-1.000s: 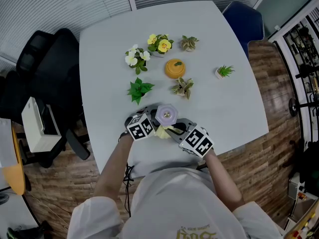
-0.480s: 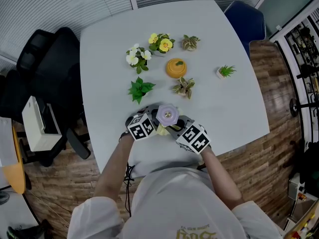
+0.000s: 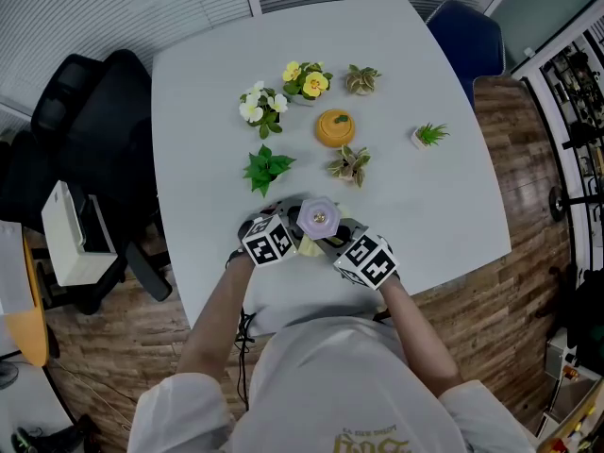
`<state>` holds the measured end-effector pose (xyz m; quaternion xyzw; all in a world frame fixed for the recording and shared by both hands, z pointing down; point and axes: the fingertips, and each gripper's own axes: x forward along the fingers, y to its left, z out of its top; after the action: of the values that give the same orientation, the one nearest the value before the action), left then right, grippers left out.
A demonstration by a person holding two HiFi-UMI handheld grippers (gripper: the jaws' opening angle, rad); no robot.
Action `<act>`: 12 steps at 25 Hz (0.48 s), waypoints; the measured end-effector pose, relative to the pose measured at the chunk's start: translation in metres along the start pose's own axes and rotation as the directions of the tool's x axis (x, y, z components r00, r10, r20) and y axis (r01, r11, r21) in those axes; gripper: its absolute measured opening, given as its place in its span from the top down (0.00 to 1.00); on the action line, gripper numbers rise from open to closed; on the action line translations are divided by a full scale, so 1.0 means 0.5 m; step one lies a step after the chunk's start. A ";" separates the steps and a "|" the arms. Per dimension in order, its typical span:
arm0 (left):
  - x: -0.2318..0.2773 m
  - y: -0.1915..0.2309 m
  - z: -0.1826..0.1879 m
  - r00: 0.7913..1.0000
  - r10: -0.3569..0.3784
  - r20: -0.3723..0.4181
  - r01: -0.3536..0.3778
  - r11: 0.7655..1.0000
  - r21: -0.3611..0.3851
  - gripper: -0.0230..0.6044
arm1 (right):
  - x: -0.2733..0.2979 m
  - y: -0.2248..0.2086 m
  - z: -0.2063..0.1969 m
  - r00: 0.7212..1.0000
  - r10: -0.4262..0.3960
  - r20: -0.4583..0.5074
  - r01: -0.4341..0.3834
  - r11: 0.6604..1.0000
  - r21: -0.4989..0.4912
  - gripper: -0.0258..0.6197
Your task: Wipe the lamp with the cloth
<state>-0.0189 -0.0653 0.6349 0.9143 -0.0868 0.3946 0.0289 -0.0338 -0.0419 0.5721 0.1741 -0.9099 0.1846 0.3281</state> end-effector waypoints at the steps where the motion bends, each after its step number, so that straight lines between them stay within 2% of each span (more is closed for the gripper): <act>1: 0.000 0.000 0.000 1.000 0.001 0.000 -0.001 1.000 0.000 0.48 | 0.002 -0.004 -0.008 1.000 -0.010 -0.017 0.010 1.000 0.000 0.87; 5: 0.001 0.000 0.001 1.000 0.001 0.001 -0.001 1.000 0.001 0.48 | 0.006 -0.025 -0.030 0.998 -0.038 -0.049 0.039 0.999 0.030 0.87; 12: -0.001 0.000 0.001 1.000 0.000 0.001 0.000 1.000 0.001 0.48 | 0.018 -0.029 -0.043 0.996 -0.041 -0.076 0.044 0.998 0.036 0.87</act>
<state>-0.0187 -0.0655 0.6342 0.9145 -0.0869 0.3941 0.0284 -0.0228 -0.0466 0.5966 0.1923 -0.8893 0.2014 0.3628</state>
